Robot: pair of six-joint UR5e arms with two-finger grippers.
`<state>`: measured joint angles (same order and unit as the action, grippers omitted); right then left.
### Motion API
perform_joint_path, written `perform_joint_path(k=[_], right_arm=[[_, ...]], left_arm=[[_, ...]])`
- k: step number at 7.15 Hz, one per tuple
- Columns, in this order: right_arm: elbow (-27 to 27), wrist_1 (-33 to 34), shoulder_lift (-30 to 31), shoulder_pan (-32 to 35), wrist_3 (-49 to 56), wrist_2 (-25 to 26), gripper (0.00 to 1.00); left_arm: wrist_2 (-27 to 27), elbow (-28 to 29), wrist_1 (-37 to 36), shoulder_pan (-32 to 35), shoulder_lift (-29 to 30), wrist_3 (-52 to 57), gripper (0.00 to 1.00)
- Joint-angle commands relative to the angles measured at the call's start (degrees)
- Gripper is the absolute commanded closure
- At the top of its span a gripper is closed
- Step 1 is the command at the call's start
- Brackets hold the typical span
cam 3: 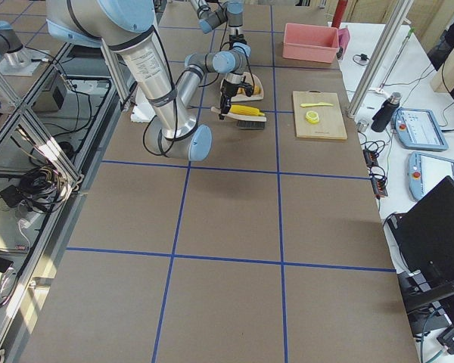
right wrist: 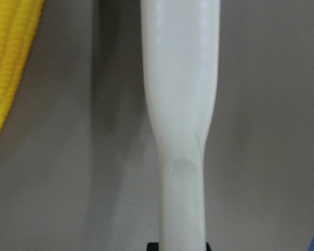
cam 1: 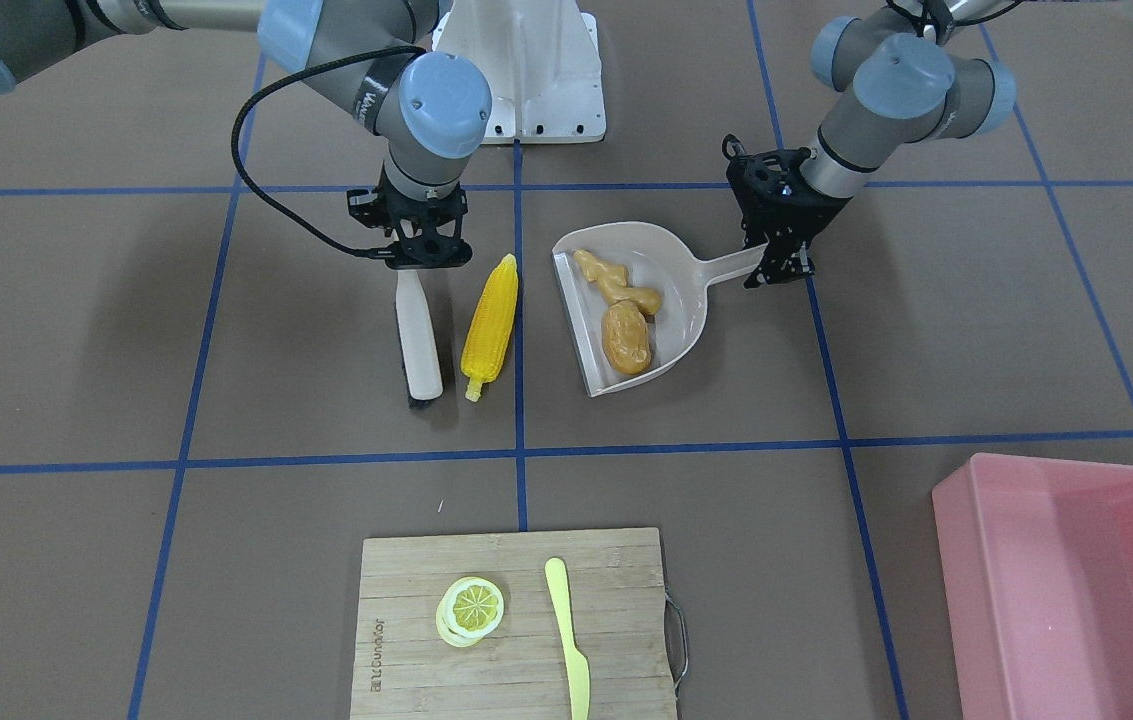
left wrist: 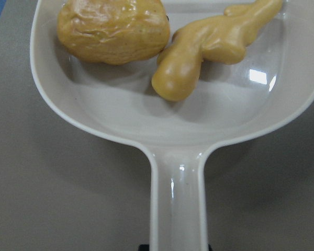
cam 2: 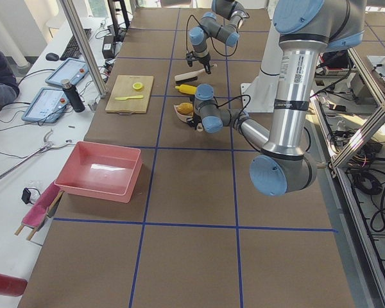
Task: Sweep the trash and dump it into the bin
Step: 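Sweep the yellow corn cob into the dustpan with the right gripper's brush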
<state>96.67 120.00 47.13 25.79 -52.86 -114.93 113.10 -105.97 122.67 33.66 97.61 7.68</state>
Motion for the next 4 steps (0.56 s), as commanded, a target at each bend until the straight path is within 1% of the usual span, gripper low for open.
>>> perform_joint_path(k=[1,2,3,4], right_arm=[[-4.9,-15.2,-0.7,-2.2,-6.9,0.0,1.0],[-5.5,-20.4,-1.1,-2.3,-9.6,-0.1,1.0],[-5.9,-22.4,-1.7,-2.5,-11.5,0.0,1.0],[-6.3,-27.1,-1.8,-2.5,-14.0,-0.1,1.0]], left_arm=[[-0.1,-0.1,0.1,0.0,0.0,0.0,1.0],[0.0,-0.3,0.1,0.0,0.0,-0.2,1.0],[0.0,-0.3,0.1,0.0,0.0,-0.3,1.0],[0.0,-0.3,0.1,0.0,0.0,-0.3,1.0]])
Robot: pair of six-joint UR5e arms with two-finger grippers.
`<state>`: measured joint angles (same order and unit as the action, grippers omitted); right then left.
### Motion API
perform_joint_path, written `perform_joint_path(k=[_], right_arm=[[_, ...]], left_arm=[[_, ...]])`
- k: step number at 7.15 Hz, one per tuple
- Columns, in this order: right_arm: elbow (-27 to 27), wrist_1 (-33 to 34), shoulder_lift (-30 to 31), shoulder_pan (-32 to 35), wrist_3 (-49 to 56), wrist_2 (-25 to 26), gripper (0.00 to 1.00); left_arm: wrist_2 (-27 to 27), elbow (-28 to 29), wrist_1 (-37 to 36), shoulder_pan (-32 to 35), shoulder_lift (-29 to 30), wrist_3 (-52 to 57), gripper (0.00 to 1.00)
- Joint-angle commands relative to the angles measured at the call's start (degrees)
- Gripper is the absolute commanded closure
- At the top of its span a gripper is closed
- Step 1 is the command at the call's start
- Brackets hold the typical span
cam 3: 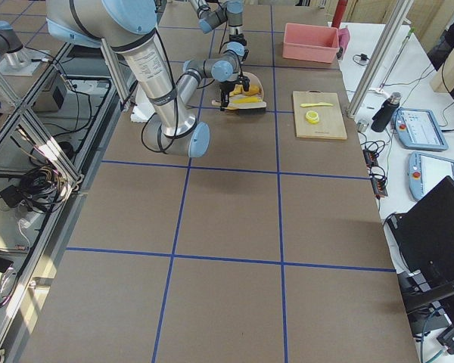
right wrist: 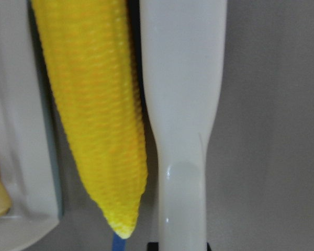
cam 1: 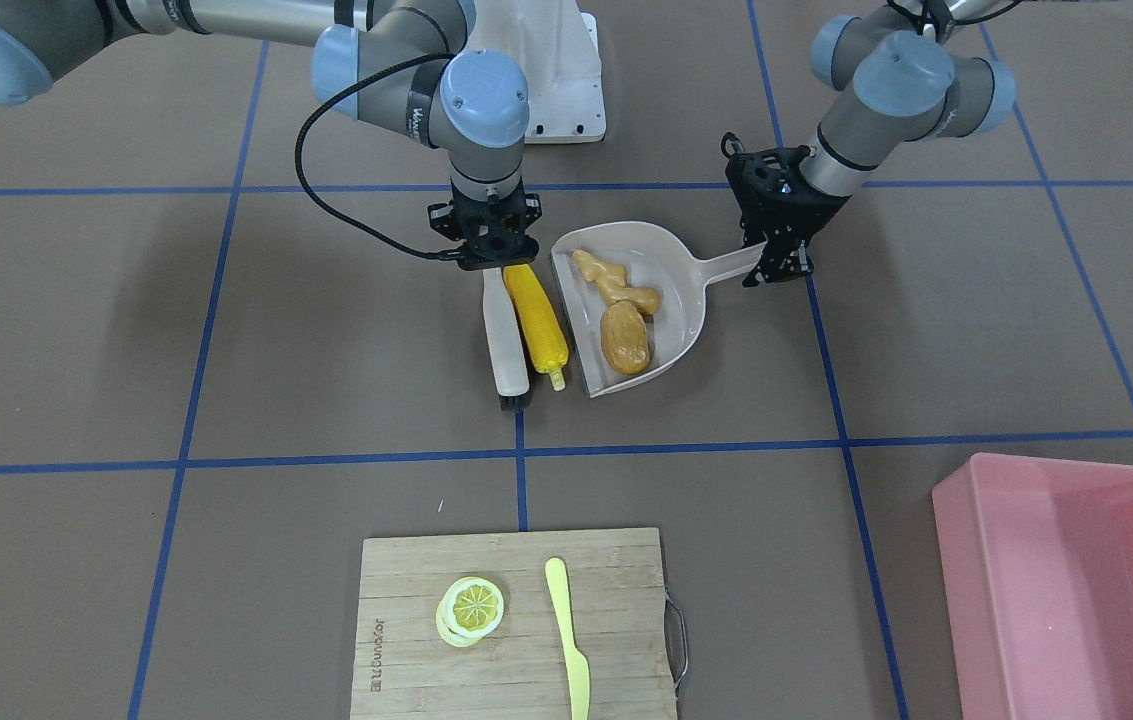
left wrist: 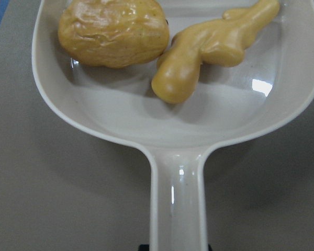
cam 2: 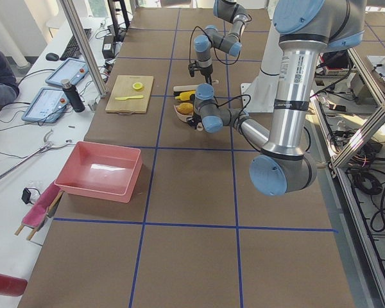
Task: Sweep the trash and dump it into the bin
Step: 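Sweep the yellow corn cob into the dustpan with the right gripper's brush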
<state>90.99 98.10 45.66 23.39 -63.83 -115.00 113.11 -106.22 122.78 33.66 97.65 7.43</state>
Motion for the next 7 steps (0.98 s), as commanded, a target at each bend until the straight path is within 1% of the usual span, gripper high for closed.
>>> perform_joint_path(k=[1,3,5,7], right_arm=[[-1.9,-9.5,-0.7,-0.3,-5.2,-0.2,1.0],[-5.0,-17.6,-1.5,-1.0,-10.1,-0.8,1.0],[-5.6,-21.6,-1.6,-1.6,-12.4,-0.8,1.0],[-5.8,-28.5,-1.6,-2.6,-16.2,-0.8,1.0]], left_arm=[[0.0,0.0,0.0,0.0,0.0,0.0,1.0],[0.0,0.0,0.0,0.0,0.0,0.3,1.0],[0.0,0.1,0.0,0.1,0.0,0.4,1.0],[0.0,0.0,0.1,0.1,0.0,0.4,1.0]])
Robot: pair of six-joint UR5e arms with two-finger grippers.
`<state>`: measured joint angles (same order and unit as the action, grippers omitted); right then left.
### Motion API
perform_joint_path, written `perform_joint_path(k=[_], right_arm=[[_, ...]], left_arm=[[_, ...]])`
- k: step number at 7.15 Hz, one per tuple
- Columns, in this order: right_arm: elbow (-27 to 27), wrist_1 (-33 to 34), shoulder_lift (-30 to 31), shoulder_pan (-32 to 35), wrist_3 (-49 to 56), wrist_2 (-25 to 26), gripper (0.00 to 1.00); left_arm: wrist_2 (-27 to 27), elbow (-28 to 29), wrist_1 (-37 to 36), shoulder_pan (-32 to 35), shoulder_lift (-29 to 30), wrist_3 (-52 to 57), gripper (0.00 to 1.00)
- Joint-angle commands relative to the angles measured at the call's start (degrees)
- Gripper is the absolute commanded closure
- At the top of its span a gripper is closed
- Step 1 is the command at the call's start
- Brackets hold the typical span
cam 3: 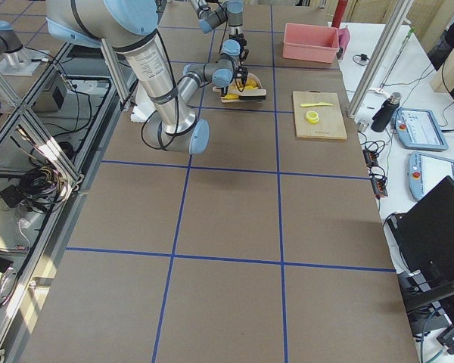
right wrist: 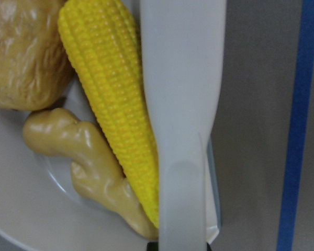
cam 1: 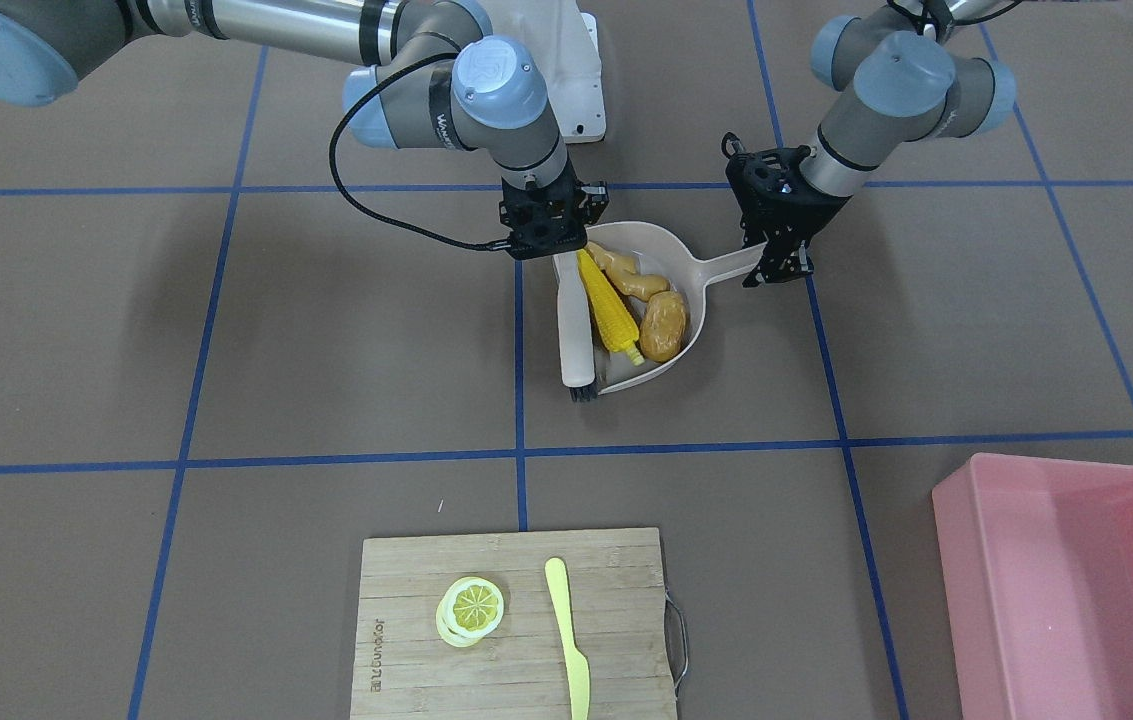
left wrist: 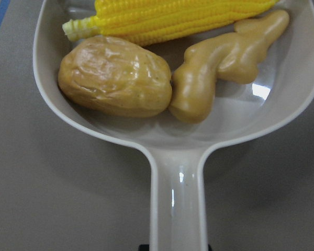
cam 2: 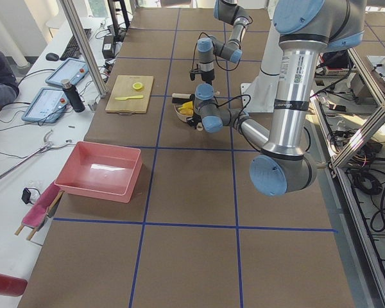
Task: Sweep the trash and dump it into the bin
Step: 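Sweep the yellow corn cob into the dustpan with the right gripper's brush, then lift the dustpan toward the pink bin with left gripper while right withdraws brush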
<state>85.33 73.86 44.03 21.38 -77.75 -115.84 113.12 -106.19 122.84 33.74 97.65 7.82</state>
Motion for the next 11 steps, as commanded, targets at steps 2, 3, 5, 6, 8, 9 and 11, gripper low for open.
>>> perform_joint_path(k=[2,3,5,6,8,9,11], right_arm=[[-1.0,-9.2,0.1,-1.4,-5.5,0.2,1.0],[-1.0,-9.1,0.5,-0.9,-5.0,-0.1,1.0],[-0.3,-7.9,2.0,4.5,-4.8,-7.7,1.0],[0.4,-7.8,3.2,6.8,-4.3,-9.8,1.0],[1.1,-7.6,4.6,10.2,-3.5,-14.1,1.0],[1.9,-7.6,5.8,11.7,-3.3,-15.4,1.0],[8.2,-0.2,11.3,15.5,1.0,-16.6,1.0]], left_arm=[[0.0,-0.1,0.0,-0.1,0.0,0.0,1.0],[-0.1,-0.2,0.1,-0.1,0.0,0.0,1.0],[0.0,-0.2,0.6,-0.1,0.0,0.0,1.0],[0.0,-0.2,1.2,-0.1,0.0,0.0,1.0],[0.1,-0.4,2.7,-0.1,0.0,-0.1,1.0],[0.2,-0.5,3.4,-0.1,0.0,-0.4,1.0],[1.3,-0.4,6.7,-0.1,-0.1,-2.4,1.0]])
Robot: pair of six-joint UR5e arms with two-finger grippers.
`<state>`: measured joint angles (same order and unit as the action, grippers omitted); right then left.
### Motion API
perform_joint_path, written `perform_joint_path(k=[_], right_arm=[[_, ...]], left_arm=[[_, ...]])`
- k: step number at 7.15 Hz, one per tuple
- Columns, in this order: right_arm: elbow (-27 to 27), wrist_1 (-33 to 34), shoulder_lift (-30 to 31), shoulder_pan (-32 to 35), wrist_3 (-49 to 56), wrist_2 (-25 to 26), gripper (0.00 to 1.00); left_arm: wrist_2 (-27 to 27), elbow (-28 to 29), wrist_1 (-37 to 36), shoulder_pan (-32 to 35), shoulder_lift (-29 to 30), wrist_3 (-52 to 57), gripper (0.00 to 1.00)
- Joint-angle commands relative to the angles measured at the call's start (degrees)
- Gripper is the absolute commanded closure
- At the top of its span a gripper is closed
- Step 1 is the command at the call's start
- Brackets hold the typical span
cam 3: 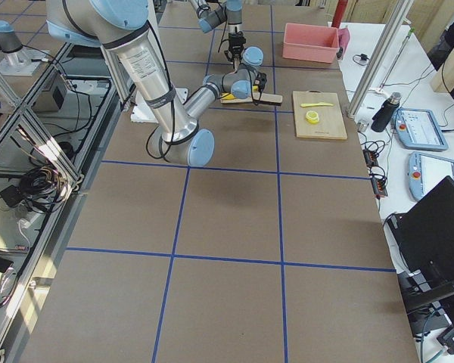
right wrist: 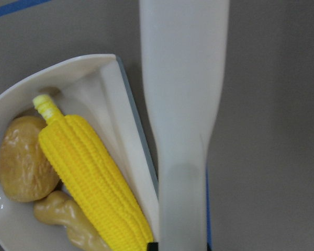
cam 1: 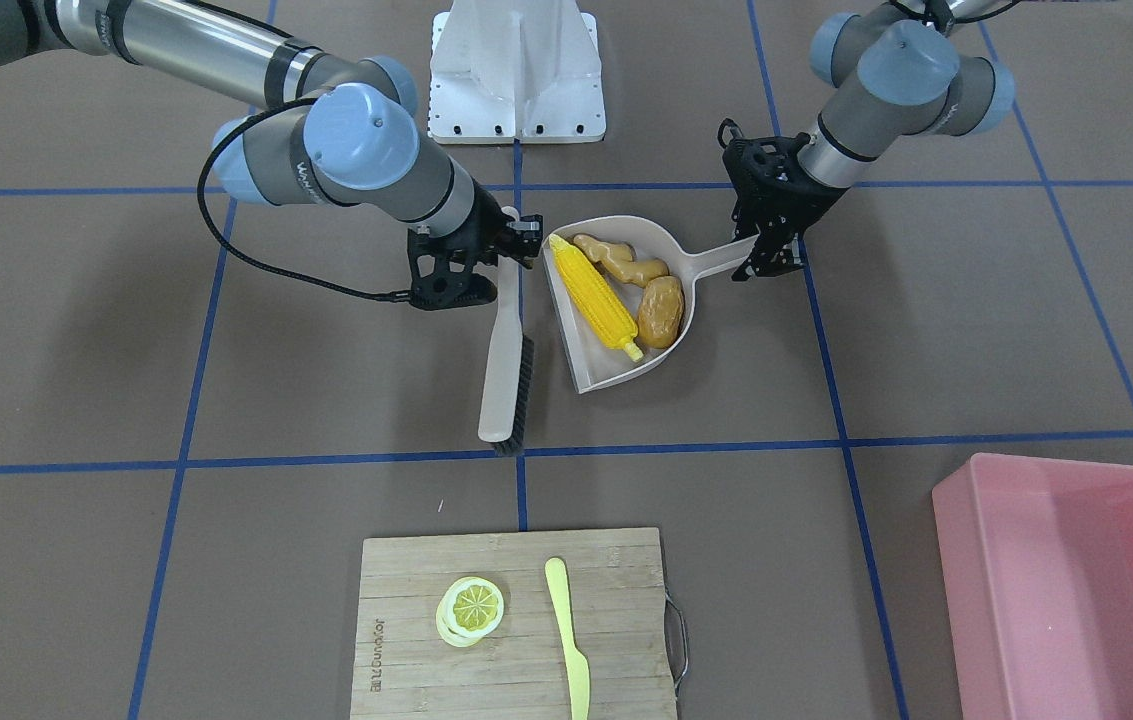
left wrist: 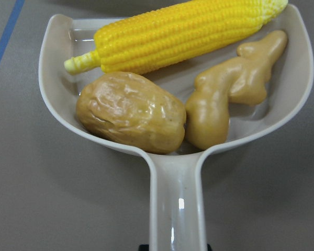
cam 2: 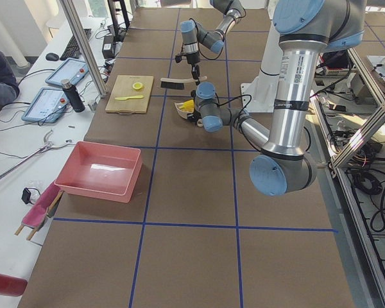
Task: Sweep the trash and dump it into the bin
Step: 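Lift the dustpan toward the pink bin with left gripper while right withdraws brush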
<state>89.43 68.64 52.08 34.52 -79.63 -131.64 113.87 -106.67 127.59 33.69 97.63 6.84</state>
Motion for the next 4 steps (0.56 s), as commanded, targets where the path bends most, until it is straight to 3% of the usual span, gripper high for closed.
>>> perform_joint_path(k=[1,2,4], right_arm=[[10.8,12.7,7.8,4.1,7.8,-0.9,1.0],[16.2,18.5,12.4,6.2,12.3,-0.1,1.0],[22.0,22.3,21.5,10.2,19.0,1.1,1.0]], left_arm=[[0.7,0.1,3.5,0.1,-0.1,-2.1,1.0],[1.0,0.1,6.7,0.2,-0.2,-5.1,1.0],[3.8,-1.1,10.4,4.8,-1.0,-7.7,1.0]])
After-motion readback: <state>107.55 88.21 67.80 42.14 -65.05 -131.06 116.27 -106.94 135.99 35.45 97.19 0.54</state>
